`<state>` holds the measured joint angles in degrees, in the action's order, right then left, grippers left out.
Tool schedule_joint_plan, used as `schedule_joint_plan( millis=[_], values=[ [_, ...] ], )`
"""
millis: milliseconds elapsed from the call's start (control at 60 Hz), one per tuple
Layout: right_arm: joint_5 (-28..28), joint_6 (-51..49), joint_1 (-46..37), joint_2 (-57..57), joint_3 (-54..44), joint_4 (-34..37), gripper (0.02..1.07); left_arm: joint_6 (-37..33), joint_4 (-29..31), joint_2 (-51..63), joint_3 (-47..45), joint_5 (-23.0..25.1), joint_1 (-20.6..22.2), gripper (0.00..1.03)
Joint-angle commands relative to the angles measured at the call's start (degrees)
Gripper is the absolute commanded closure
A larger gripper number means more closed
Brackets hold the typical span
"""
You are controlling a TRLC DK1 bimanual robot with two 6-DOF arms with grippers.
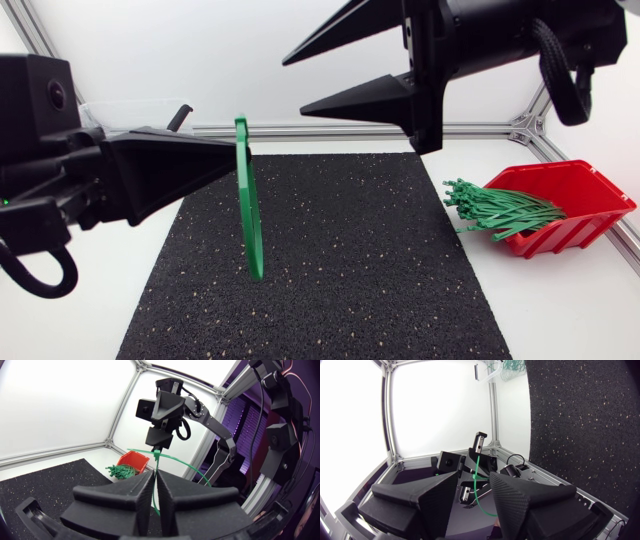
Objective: Take a green cable tie from the red box, thread the tail through the head to close it, then place it in the transparent bin on the left.
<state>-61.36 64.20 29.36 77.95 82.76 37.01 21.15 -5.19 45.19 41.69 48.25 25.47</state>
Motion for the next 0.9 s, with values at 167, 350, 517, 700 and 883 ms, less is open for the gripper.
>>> schedule_joint_plan(
  millis=[167, 350, 517, 700, 883],
  values=[
    [-3.9, -5.8, 0.3, 6.2, 1.3, 0.7, 0.56, -7.1, 0.3, 0.2, -2.3, 3.7, -3.3, 0.93],
    [-5.5, -5.8, 0.8, 8.1, 0.9, -3.3, 0.57, -11.0, -0.1, 0.8, -2.9, 3.6, -3.9, 0.93],
    [-6.8, -5.8, 2.3, 8.3, -0.1, -6.1, 0.63, -14.2, -1.0, 1.1, -4.1, 1.8, -3.6, 0.93],
    [-6.9, -7.2, 4.0, 9.6, -1.0, -6.2, 0.63, -15.9, -1.4, 1.7, -4.4, 1.4, -3.5, 0.93],
    [-7.1, -7.8, 4.1, 10.7, -1.6, -6.2, 0.63, -16.0, -1.4, 1.6, -3.9, 1.3, -3.2, 0.93]
  ],
)
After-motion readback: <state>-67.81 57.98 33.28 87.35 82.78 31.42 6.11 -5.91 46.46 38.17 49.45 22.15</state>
